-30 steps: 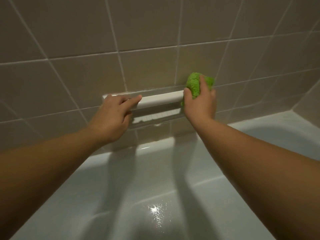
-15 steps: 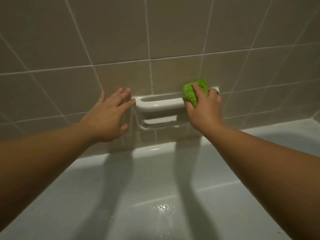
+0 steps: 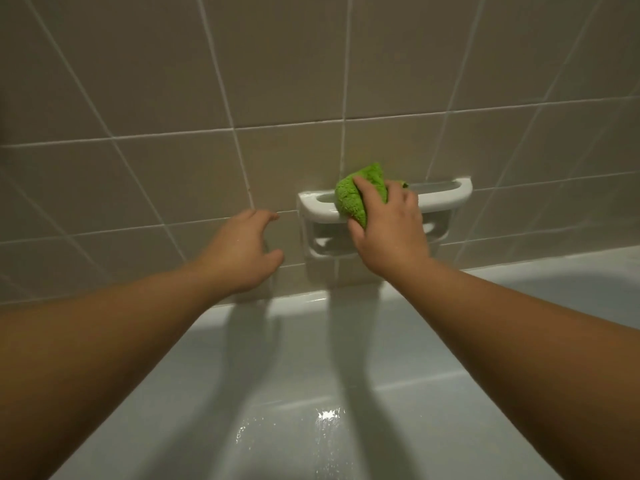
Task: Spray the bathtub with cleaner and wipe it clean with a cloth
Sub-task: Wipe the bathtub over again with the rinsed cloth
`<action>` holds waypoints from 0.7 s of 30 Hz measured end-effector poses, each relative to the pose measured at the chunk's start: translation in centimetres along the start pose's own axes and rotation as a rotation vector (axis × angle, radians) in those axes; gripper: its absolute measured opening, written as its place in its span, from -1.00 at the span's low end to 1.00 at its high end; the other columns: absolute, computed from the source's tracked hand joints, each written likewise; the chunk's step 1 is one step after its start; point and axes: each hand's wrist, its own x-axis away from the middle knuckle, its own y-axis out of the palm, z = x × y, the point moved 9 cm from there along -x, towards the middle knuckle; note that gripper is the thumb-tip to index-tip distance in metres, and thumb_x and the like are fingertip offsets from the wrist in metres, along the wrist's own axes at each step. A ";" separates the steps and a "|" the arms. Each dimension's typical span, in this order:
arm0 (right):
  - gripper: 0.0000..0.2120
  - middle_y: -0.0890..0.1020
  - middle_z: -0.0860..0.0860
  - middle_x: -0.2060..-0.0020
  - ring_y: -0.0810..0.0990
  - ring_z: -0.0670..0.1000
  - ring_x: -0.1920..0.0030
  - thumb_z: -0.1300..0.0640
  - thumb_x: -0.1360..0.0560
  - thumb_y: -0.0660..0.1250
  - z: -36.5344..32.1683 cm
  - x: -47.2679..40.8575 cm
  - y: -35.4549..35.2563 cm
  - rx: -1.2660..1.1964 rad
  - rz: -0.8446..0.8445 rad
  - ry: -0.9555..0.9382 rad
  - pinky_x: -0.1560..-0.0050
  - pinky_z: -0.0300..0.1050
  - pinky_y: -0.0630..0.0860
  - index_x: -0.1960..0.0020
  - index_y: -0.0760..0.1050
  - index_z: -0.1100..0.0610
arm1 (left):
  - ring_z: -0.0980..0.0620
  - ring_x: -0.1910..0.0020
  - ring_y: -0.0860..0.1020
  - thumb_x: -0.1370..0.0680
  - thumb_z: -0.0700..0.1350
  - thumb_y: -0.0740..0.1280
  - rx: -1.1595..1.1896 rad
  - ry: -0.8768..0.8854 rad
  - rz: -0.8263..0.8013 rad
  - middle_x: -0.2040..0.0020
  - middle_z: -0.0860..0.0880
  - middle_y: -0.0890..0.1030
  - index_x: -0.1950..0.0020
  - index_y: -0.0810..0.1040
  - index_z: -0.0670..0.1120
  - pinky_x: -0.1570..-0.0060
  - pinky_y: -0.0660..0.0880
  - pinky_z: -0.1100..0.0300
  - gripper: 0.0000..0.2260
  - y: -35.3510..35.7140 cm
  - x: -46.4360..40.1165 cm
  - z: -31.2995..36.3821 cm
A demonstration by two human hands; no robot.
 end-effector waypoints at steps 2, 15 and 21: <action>-0.36 0.27 0.19 -0.49 0.24 0.29 -0.43 -0.18 -0.59 0.20 -2.7 0.2 1.1 -0.018 -0.037 -0.018 -0.49 0.24 0.21 -0.62 0.11 -0.14 | -0.06 -0.42 0.44 -0.60 -0.05 0.40 0.125 -0.033 0.037 -0.44 -0.08 0.47 -0.54 0.39 -0.02 -0.36 0.34 0.11 -0.49 0.2 0.1 0.6; -0.26 0.49 -0.04 -0.28 0.51 0.03 -0.25 -0.42 -0.42 0.38 0.4 -1.3 -0.6 -0.278 -0.152 -0.264 -0.25 0.02 0.49 -0.49 0.39 -0.08 | 0.01 -0.05 0.57 -0.50 0.03 0.55 0.513 -0.086 0.293 -0.16 0.02 0.38 -0.26 0.59 0.16 -0.18 0.55 0.07 -0.65 0.2 -3.4 5.3; -0.61 0.60 0.03 -0.13 0.52 0.12 -0.18 -0.22 -0.65 0.13 7.1 -3.3 -0.8 -0.133 -0.139 -0.192 -0.19 0.05 0.40 -0.23 0.53 0.03 | -0.03 -0.29 0.35 -0.65 -0.04 0.37 0.218 -0.005 0.361 -0.19 0.03 0.41 -0.41 0.58 0.07 -0.27 0.29 0.21 -0.68 -0.1 -3.3 8.3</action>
